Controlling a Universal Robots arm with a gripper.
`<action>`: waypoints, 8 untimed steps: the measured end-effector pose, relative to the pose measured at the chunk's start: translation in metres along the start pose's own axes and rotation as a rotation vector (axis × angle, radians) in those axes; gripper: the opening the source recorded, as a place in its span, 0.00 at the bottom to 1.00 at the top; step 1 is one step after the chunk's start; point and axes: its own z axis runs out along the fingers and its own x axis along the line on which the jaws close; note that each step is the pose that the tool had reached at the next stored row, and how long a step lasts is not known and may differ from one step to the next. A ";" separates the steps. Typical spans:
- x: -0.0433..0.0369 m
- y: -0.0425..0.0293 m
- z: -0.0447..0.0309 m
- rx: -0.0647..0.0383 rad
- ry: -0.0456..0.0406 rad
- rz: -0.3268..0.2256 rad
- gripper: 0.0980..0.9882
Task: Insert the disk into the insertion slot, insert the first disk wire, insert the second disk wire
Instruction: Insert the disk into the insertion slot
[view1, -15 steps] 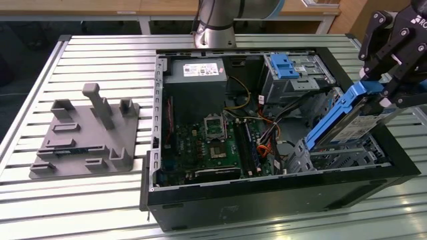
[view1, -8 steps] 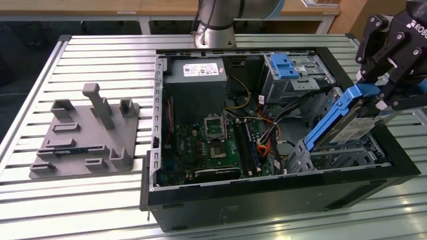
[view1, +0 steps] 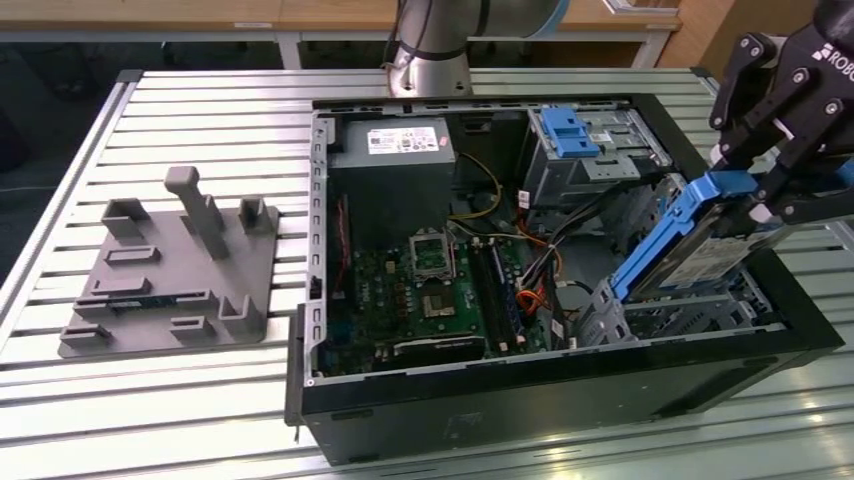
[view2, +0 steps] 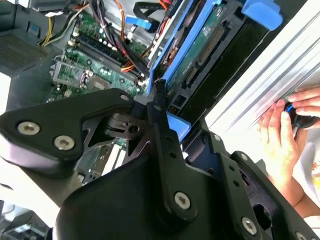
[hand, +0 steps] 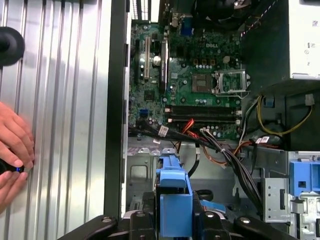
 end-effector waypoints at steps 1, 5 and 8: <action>0.0000 -0.0008 -0.0011 -0.011 0.0003 0.001 0.30; 0.0002 -0.0043 -0.0014 -0.026 -0.0005 0.004 0.30; 0.0010 -0.0068 0.0010 -0.026 -0.0012 0.005 0.30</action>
